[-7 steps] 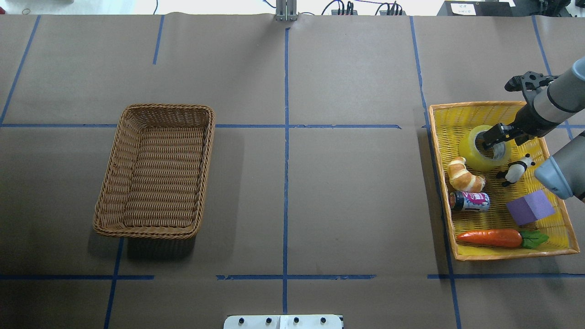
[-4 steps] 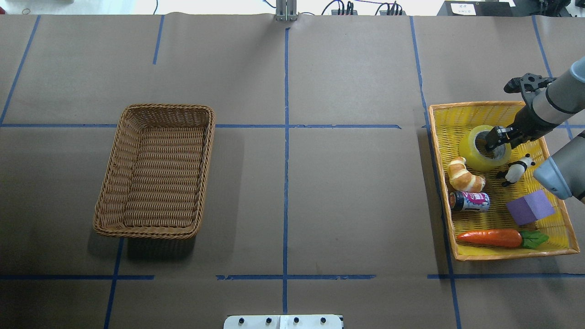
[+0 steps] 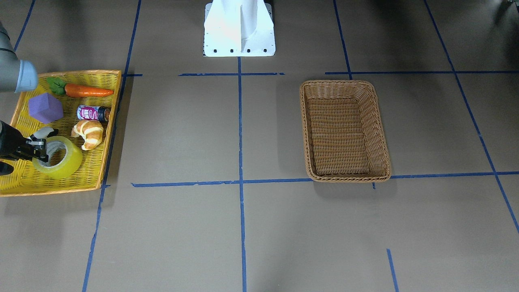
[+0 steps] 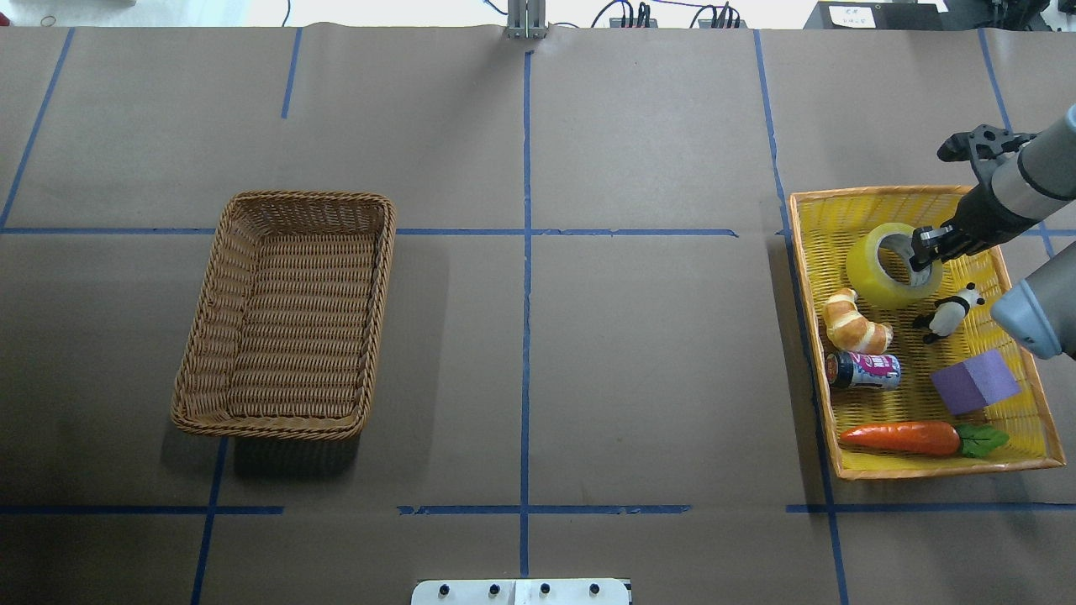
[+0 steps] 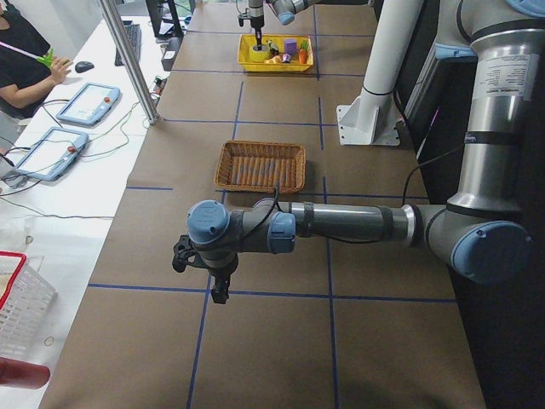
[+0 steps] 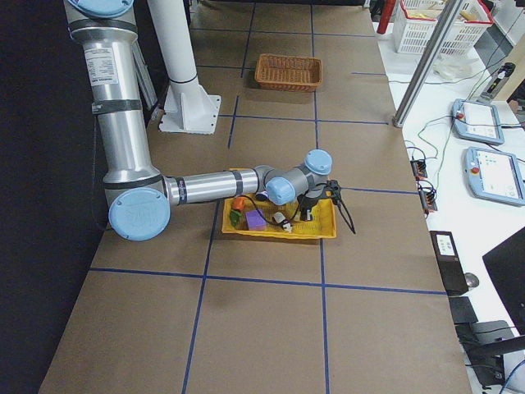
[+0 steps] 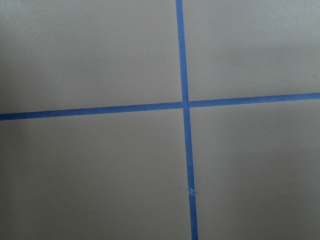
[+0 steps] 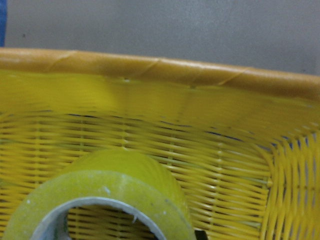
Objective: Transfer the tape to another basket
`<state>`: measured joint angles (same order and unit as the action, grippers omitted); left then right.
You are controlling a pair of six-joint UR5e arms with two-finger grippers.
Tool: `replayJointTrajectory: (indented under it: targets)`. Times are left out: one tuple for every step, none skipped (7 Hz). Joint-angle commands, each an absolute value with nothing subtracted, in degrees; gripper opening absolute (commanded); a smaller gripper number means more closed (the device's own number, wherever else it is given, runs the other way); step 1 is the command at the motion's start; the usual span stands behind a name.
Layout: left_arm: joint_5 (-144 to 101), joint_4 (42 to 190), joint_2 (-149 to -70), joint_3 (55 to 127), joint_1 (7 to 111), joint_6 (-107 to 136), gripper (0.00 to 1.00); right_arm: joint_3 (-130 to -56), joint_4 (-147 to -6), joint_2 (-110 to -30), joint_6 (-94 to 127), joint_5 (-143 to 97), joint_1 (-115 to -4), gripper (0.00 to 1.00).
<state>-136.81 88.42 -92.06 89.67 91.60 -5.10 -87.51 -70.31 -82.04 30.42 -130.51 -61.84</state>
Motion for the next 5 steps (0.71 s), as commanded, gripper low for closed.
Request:
replayJointTrajectory:
  targets:
    - [-136.67, 88.42, -92.11, 89.82, 91.67, -5.1, 1.0, -90.16, -70.31, -81.83, 30.85, -134.11, -66.08, 0.0]
    - [-136.58, 88.42, -92.2, 89.82, 91.67, -5.1, 1.0, -92.26, -70.31, -81.57, 31.2, -136.64, -67.57, 0.0]
    - [-136.5, 88.5, -92.63, 90.17, 91.58, -5.1, 1.0, -92.55, -70.4, -78.78, 31.55, -139.63, -68.54, 0.0]
    - [-136.58, 88.51, -94.03, 90.35, 91.58, -5.1, 1.0, -92.55, -70.4, -74.92, 36.34, -142.62, -68.64, 0.0]
    - [-136.84, 88.42, -95.87, 90.35, 91.58, -5.1, 1.0, -92.9, -70.23, -71.32, 44.74, -143.52, -68.03, 0.0]
